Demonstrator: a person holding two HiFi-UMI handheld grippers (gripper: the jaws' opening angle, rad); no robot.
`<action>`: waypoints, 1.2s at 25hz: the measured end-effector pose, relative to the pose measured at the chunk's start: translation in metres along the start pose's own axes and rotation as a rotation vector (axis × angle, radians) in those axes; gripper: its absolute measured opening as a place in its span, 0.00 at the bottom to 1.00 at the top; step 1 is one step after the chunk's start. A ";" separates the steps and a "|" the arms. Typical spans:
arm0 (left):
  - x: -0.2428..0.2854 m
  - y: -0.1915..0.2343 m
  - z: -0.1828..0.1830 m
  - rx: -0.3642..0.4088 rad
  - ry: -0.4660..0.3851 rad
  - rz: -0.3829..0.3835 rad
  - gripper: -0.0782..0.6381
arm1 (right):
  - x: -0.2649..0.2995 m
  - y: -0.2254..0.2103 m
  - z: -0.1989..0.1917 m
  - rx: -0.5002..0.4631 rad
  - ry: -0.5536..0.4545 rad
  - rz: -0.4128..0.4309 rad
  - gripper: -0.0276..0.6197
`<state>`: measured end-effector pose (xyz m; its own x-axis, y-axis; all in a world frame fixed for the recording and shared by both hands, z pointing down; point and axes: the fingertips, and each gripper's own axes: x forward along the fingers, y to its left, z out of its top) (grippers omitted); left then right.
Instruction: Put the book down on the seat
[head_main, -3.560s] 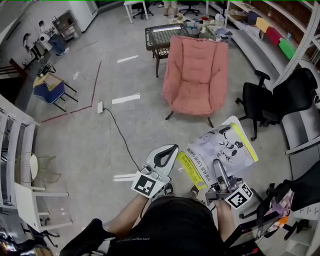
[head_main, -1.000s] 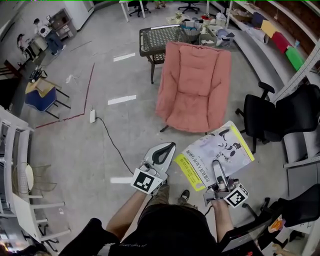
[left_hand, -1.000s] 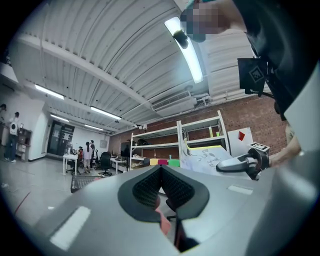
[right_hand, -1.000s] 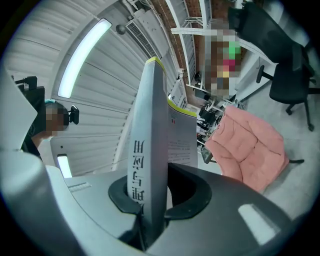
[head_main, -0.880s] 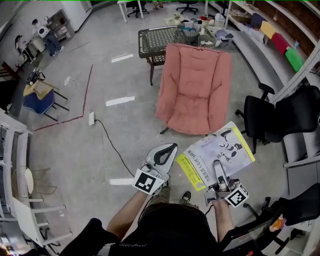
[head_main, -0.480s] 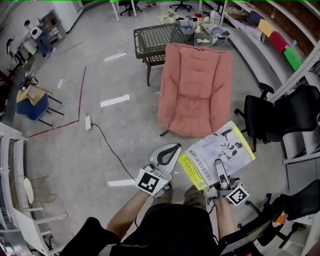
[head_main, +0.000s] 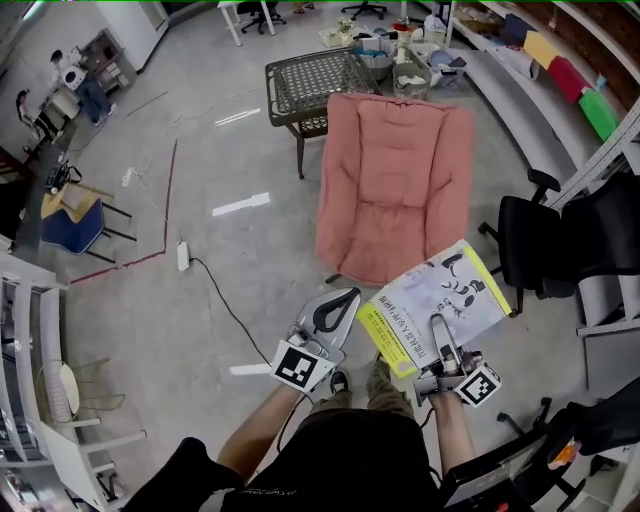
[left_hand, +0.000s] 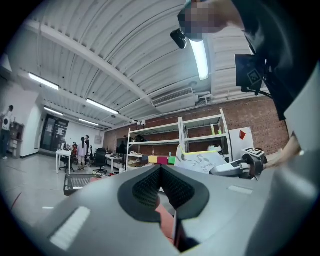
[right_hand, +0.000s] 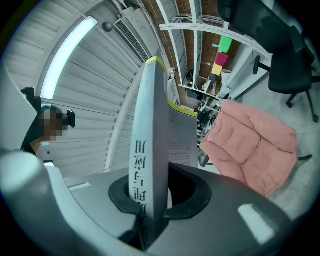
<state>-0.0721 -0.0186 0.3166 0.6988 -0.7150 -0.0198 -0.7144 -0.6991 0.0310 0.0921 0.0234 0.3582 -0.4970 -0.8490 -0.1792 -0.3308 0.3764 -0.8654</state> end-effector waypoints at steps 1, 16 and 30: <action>0.007 -0.001 -0.001 0.000 0.008 0.004 0.11 | 0.002 -0.006 0.005 0.003 0.007 0.001 0.18; 0.090 0.045 -0.028 -0.015 0.045 0.103 0.11 | 0.068 -0.085 0.056 0.027 0.111 -0.011 0.18; 0.113 0.136 -0.091 -0.079 0.137 -0.010 0.11 | 0.137 -0.139 0.005 0.061 0.074 -0.137 0.18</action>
<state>-0.0872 -0.1935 0.4092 0.7083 -0.6964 0.1156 -0.7059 -0.6997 0.1102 0.0740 -0.1472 0.4511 -0.5091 -0.8603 -0.0242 -0.3515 0.2335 -0.9066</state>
